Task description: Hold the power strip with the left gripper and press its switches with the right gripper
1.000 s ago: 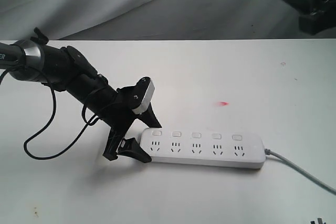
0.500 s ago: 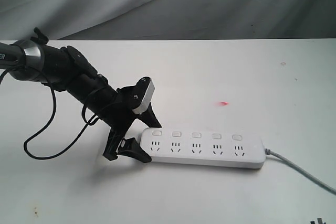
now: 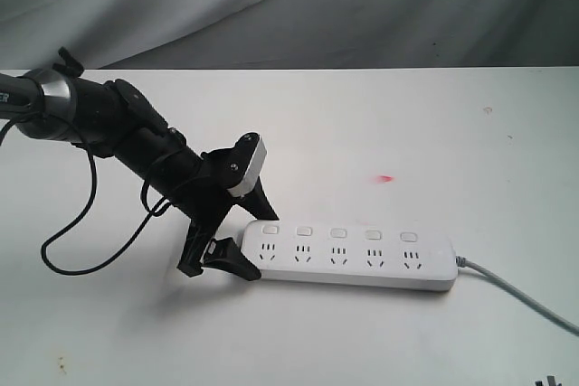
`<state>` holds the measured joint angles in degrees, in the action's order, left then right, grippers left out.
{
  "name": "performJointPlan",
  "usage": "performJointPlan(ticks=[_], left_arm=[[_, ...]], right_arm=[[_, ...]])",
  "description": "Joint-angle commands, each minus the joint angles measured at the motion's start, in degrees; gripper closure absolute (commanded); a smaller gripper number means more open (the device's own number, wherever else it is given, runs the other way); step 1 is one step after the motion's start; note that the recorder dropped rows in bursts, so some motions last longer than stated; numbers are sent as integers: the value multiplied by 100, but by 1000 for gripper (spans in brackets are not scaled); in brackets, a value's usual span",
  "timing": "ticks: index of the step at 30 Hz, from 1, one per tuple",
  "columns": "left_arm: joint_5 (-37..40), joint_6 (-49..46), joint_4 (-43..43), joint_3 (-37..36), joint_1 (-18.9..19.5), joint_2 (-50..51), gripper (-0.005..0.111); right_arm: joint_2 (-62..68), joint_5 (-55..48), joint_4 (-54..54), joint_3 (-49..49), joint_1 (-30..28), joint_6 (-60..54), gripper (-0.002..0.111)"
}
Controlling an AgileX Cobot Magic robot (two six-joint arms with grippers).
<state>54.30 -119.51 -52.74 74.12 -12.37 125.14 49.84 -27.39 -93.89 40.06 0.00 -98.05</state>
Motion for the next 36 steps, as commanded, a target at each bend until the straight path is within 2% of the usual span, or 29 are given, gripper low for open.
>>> performJointPlan(ticks=[1, 16, 21, 30, 36], left_arm=[[-45, -44, -23, 19, -15, 4, 107], [-45, -44, -23, 19, -15, 4, 107], [-45, -44, -23, 19, -15, 4, 107], [-45, -44, -23, 19, -15, 4, 107], [-45, -44, -23, 19, -15, 4, 107]], right_arm=[[-40, -82, -606, -30, 0, 817, 108], [-26, -82, -501, -72, 0, 817, 108], [-26, -82, -133, -634, 0, 817, 108], [-26, -82, -606, -2129, 0, 817, 108], [-26, -82, -606, -2393, 0, 817, 108]])
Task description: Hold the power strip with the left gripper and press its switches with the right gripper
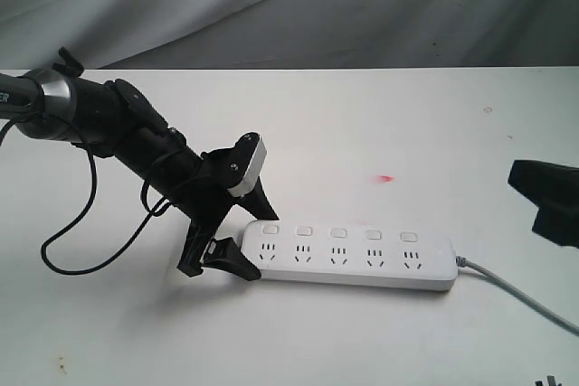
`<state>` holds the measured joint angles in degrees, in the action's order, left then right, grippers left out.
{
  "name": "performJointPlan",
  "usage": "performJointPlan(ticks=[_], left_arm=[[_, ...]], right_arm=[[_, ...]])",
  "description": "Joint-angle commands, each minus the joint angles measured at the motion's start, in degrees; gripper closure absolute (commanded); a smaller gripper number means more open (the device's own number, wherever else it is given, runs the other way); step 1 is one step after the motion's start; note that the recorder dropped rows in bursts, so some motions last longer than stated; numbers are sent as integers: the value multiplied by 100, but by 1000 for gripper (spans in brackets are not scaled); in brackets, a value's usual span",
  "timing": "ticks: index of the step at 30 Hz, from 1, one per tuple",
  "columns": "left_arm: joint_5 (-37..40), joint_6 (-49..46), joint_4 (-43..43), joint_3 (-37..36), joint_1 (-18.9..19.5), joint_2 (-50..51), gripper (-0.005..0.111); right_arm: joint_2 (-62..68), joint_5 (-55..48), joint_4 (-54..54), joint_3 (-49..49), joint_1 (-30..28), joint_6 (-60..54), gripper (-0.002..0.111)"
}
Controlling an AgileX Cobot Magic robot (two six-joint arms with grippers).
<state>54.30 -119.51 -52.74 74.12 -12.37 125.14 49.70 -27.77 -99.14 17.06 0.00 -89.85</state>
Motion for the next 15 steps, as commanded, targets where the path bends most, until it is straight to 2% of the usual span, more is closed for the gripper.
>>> performJointPlan(ticks=[1, 2, 5, 10, 15], left_arm=[[-45, -44, -23, 19, -15, 4, 107], [-45, -44, -23, 19, -15, 4, 107], [-33, -44, -23, 19, -15, 4, 107], [-56, -44, -23, 19, -15, 4, 107], [-56, -44, -23, 19, -15, 4, 107]], right_arm=[[-12, 3195, -81, -92, 0, 1339, 108], [-28, 3093, -57, -47, 0, 1457, 108], [-140, 2744, 1170, 292, 0, 2301, 108], [-633, 2777, 3541, 982, 0, 4798, 108], [-1112, 2850, 5613, 1078, -11, 7243, 108]])
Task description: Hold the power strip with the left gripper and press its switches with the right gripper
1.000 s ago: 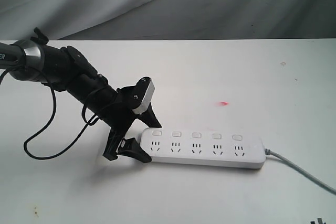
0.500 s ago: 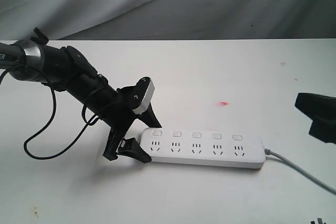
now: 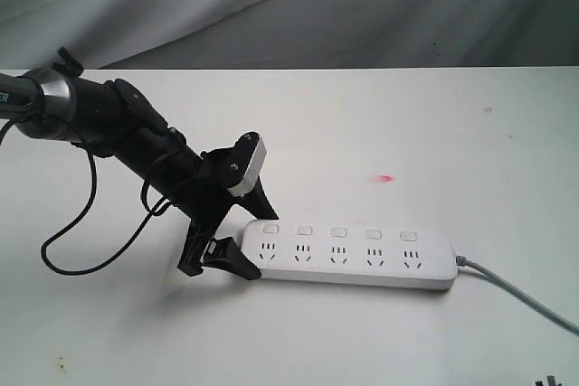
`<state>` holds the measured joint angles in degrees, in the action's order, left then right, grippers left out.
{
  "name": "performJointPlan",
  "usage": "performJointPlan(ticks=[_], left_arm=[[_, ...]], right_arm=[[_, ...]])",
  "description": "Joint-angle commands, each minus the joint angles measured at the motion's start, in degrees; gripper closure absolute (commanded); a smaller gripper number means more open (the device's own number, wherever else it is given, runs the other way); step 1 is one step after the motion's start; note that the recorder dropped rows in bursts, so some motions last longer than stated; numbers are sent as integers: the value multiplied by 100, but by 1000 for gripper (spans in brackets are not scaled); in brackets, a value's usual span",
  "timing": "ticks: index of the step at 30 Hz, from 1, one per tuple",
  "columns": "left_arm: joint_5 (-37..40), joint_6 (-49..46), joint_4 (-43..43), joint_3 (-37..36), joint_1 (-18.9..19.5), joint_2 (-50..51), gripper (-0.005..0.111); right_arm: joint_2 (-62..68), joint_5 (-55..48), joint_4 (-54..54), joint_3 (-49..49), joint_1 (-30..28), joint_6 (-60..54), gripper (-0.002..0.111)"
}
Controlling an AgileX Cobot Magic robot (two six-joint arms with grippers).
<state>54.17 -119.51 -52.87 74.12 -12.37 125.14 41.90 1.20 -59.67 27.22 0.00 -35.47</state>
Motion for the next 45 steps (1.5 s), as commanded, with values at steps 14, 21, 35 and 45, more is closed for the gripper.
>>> performJointPlan(ticks=[14, 21, 35, 45], left_arm=[[-43, -44, -10, 19, -15, 4, 107], [-29, -44, -10, 19, -15, 4, 107], [-29, -44, -10, 19, -15, 4, 107], [-29, -44, -10, 19, -15, 4, 107]], right_arm=[[-1096, -711, 4385, 62, -11, 3496, 108], [-1206, -1031, 4512, 62, 0, 3126, 108], [-2530, -1940, 5137, -1000, -916, 3463, 108], [-3067, -1926, 5159, -1714, -918, 3383, 108]])
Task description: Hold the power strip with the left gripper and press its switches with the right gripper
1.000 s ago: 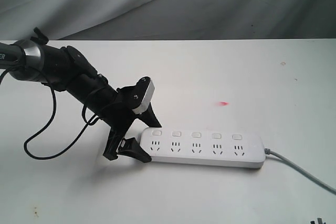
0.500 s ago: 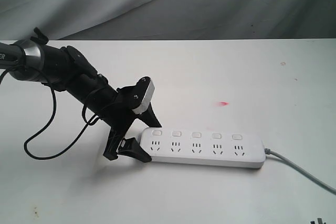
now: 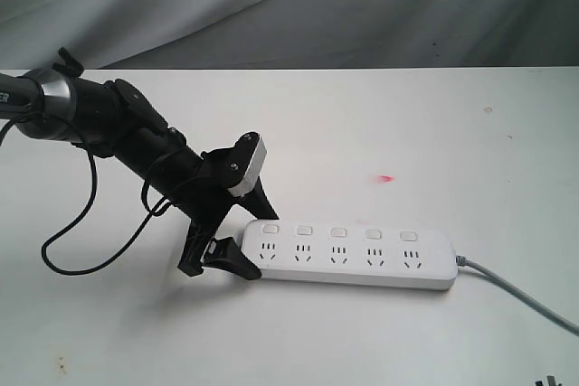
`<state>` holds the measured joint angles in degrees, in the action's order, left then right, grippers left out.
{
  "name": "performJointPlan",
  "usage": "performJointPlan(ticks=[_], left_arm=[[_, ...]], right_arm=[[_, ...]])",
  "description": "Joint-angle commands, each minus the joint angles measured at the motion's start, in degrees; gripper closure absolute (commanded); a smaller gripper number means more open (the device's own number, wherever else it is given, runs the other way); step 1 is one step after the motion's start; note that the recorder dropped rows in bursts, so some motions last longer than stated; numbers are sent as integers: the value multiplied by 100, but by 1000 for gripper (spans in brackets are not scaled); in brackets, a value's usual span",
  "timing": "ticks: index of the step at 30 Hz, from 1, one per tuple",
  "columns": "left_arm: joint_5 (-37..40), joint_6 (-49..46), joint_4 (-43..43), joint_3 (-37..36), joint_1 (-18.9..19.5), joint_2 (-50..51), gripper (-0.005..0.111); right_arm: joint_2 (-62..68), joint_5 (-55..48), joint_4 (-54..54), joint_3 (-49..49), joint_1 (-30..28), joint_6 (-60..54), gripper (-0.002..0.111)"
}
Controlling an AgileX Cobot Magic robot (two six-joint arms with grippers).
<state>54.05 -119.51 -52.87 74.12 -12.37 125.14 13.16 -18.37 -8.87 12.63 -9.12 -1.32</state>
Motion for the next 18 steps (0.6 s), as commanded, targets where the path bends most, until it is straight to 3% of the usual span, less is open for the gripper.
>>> performJointPlan(ticks=[1, 9, 18], left_arm=[[-17, -44, -10, 19, -15, 4, 107], [-17, -44, -10, 19, -15, 4, 107], [-17, -44, -10, 19, -15, 4, 107]], right_arm=[[-259, 30, 78, -330, -5, -31, 108], [-806, 30, 78, -1000, -5, 29, 108], [-1083, -77, 146, -1026, -5, 18, 108]])
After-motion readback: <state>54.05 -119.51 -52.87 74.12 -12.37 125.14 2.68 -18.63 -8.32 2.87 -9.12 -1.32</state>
